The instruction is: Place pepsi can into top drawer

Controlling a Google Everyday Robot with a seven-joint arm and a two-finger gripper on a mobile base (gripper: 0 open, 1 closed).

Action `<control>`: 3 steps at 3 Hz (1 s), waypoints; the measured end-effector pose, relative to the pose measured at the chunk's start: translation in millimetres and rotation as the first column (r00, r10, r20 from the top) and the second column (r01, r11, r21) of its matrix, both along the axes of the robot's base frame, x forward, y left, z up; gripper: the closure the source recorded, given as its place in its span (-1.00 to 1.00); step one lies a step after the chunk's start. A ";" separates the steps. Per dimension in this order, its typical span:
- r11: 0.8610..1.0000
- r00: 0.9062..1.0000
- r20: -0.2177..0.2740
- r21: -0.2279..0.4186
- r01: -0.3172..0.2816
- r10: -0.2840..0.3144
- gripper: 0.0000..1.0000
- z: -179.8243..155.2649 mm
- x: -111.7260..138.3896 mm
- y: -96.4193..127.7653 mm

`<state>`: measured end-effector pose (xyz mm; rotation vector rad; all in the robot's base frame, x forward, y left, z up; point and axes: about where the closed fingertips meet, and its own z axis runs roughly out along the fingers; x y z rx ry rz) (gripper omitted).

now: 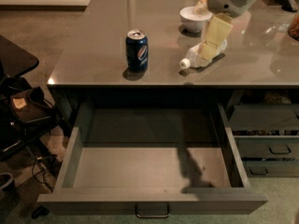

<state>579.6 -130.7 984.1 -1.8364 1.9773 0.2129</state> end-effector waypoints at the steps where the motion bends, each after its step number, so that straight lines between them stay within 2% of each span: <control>1: 1.000 1.000 0.003 0.020 -0.014 0.014 -1.00 1.0 11.8 8.4; 2: 0.999 1.000 0.005 0.031 -0.021 0.021 -1.00 1.8 18.9 13.3; 3: 0.989 0.985 0.091 0.014 0.145 -0.145 -1.00 23.8 5.6 -26.4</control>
Offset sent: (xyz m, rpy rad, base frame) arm 0.0120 0.0094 0.0030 0.0187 0.0430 0.0437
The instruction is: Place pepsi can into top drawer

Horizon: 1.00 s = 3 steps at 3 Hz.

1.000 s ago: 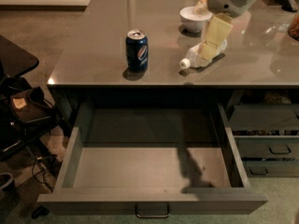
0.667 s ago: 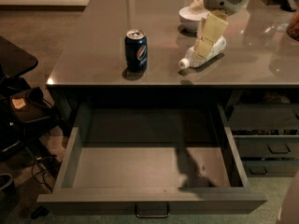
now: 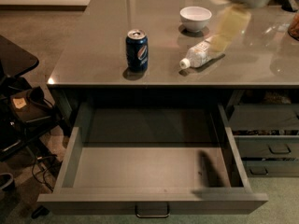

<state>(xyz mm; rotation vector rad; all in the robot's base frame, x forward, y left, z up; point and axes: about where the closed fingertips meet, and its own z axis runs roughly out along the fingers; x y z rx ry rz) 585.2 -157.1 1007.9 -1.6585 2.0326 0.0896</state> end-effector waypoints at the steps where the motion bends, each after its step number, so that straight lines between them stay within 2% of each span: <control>1: 0.992 0.989 0.094 -0.043 0.118 -0.113 -1.00 19.8 -14.2 -43.3; 3: 0.993 0.990 0.089 -0.028 0.111 -0.108 -1.00 14.7 -9.4 -41.2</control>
Offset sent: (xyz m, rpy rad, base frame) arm -0.0148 -0.0441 0.0195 -0.0492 -0.0903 -0.1192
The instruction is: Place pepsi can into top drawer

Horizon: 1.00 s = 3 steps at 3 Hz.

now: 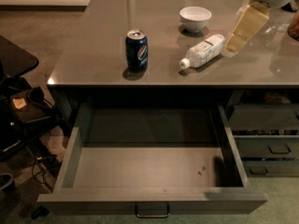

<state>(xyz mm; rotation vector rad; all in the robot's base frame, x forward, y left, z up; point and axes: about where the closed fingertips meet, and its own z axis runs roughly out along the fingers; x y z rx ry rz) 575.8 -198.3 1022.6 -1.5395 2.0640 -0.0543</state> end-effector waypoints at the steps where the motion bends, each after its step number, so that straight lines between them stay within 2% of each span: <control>1: 0.993 0.999 -0.024 0.111 -0.037 0.040 -1.00 -36.1 21.7 19.0; 2: 0.961 0.993 -0.031 0.258 -0.100 0.111 -1.00 -66.7 41.8 57.6; 3: 0.912 0.978 -0.048 0.374 -0.170 0.202 -1.00 -85.0 54.8 99.2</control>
Offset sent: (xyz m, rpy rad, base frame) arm 0.0629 0.1005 -0.0955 0.4461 0.0620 0.1885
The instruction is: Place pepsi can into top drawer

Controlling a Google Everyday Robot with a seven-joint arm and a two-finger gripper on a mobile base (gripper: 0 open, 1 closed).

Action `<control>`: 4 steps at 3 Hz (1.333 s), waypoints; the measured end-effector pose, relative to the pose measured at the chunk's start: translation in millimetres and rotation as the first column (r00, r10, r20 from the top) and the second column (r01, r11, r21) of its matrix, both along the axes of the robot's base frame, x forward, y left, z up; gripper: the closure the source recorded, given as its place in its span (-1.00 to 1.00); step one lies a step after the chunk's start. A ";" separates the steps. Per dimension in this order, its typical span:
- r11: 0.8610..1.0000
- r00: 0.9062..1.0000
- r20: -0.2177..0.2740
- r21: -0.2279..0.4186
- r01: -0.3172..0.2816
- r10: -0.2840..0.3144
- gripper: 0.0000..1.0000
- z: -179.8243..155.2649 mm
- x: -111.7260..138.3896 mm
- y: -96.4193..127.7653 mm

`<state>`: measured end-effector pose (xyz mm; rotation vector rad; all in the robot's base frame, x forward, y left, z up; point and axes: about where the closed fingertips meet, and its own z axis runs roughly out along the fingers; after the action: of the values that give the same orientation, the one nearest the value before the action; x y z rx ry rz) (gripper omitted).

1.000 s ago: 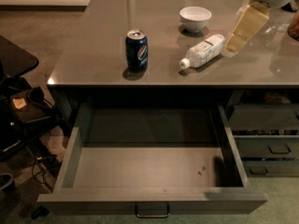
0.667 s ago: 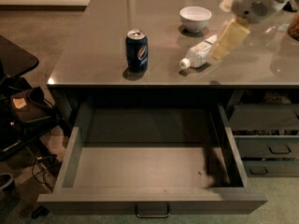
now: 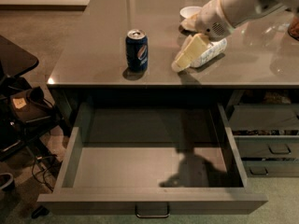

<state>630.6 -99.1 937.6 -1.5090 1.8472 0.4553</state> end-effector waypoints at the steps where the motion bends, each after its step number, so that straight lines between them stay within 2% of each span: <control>1: 0.994 0.996 -0.008 0.067 -0.088 0.089 -1.00 -0.4 8.6 40.5; 2: 0.985 0.991 0.002 0.114 -0.130 0.130 -1.00 4.0 25.5 71.5; 3: 0.984 0.991 0.004 0.116 -0.132 0.132 -1.00 5.1 26.6 73.2; 4: 0.969 0.987 -0.028 0.199 -0.147 0.156 -1.00 -18.0 31.9 87.5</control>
Offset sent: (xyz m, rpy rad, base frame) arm 0.0466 0.1034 0.0153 0.1721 -0.0090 0.1731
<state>662.5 -11.6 919.5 -1.5205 1.6712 0.7265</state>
